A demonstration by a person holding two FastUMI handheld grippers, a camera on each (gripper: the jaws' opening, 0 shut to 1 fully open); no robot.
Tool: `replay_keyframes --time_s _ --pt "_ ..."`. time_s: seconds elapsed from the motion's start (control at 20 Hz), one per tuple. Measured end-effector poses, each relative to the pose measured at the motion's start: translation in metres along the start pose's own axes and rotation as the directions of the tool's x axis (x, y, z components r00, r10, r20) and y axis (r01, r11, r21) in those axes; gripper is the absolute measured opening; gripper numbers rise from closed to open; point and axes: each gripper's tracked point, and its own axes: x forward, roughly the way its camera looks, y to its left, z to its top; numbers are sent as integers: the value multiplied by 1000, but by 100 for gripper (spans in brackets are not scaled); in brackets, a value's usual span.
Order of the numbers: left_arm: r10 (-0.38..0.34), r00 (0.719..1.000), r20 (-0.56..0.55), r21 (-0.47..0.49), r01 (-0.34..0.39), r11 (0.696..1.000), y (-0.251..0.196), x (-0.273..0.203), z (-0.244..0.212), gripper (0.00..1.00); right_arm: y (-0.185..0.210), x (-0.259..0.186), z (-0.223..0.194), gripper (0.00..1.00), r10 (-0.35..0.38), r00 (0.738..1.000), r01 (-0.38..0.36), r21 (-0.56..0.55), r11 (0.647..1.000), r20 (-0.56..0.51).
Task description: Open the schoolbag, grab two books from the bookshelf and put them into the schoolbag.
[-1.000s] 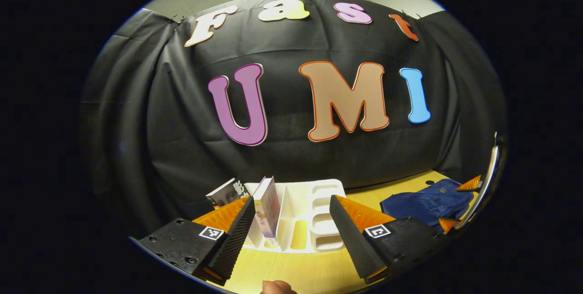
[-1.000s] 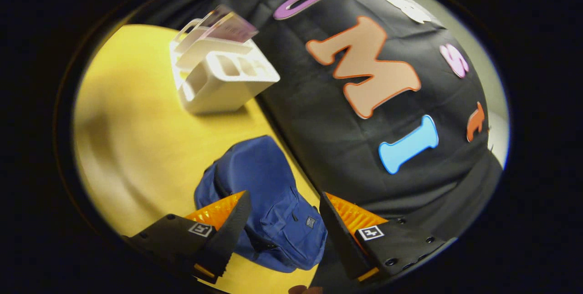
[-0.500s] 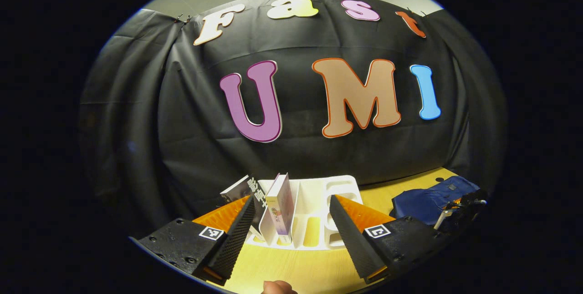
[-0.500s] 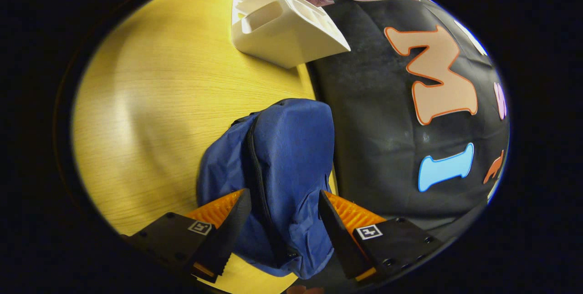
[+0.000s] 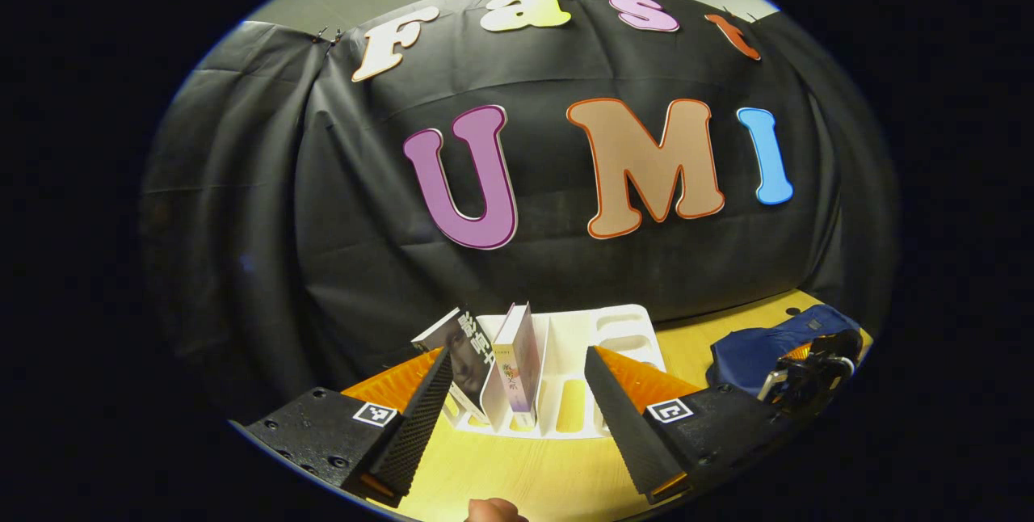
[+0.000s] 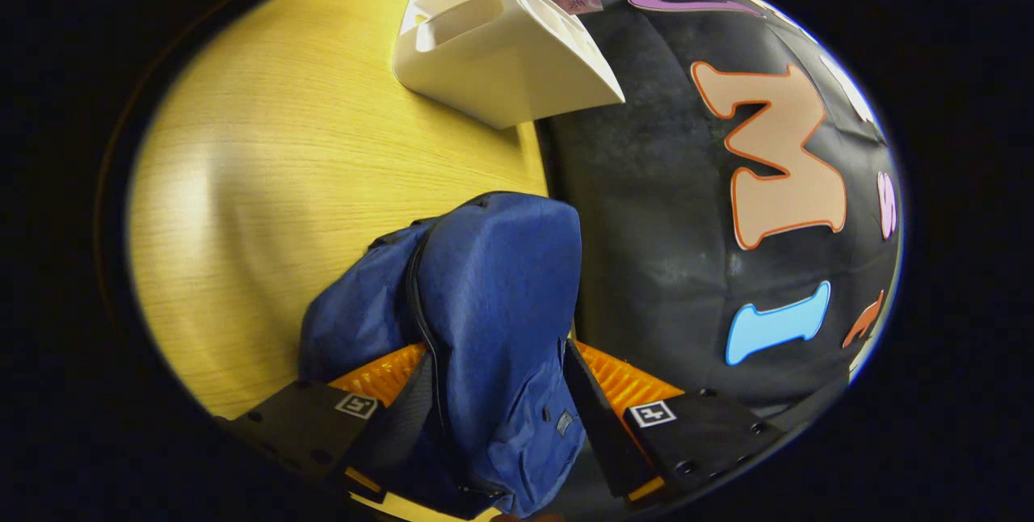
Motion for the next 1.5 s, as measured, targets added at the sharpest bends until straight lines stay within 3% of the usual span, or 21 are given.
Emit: replay_keyframes --time_s 0.05,0.1,0.15,0.4,0.45,0.6,0.7,0.8,0.9,0.95,1.0,1.1,1.15,1.2,1.35,1.4,1.45,1.5 --pt "3 1000 -1 2 -3 1000 2 -1 0 96 0 4 4 85 -8 1000 8 -2 1000 17" --pt "6 1000 -1 4 -6 1000 2 -1 2 95 2 7 7 95 -6 1000 6 -5 1000 23" --pt "11 1000 0 5 -11 1000 3 -2 2 95 5 12 7 96 2 1000 -2 -8 1000 25" --pt "30 1000 1 4 -30 1000 7 -5 4 95 32 19 -3 10 86 994 -85 7 996 -63" --pt "31 1000 -1 4 -31 1000 7 -5 1 95 37 21 -5 14 103 992 -102 22 995 -74" --pt "40 999 6 6 -40 999 12 -5 5 95 36 23 -4 2 125 989 -120 71 990 -79" --pt "45 999 5 -1 -45 999 15 -5 4 95 36 22 -4 6 132 988 -125 87 988 -85" --pt "39 999 -10 -9 -39 999 15 -2 -1 95 37 22 -5 2 147 984 -136 102 985 -102" --pt "37 999 -15 -19 -37 999 16 2 -2 95 32 21 -5 6 166 982 -147 183 972 -92" --pt "40 999 -15 -19 -40 999 20 5 -3 96 32 21 -4 11 183 979 -159 235 959 -84" --pt "41 999 -17 -19 -42 999 22 9 -3 95 28 20 -3 6 198 977 -169 282 944 -76" --pt "38 999 -32 -17 -38 999 23 17 -5 95 15 14 -3 6 226 973 -194 368 909 -45" --pt "34 999 -33 -19 -35 999 24 19 -6 95 9 12 -4 11 232 972 -201 403 893 -29" --pt "33 999 -32 -18 -34 999 24 24 -5 95 3 10 -3 6 238 971 -209 440 873 -10" --pt "30 999 -31 -12 -30 999 25 32 -3 100 -22 2 -5 2 228 973 -210 533 820 33" --pt "29 999 -28 -10 -29 1000 25 36 -3 100 -32 -1 -6 6 214 976 -201 563 802 43" --pt "26 999 -25 -8 -26 1000 25 39 -3 100 -39 -2 -8 2 207 977 -196 591 783 51" --pt "21 999 -28 -6 -21 1000 23 42 -2 96 -48 -4 -10 10 195 979 -189 623 759 60"
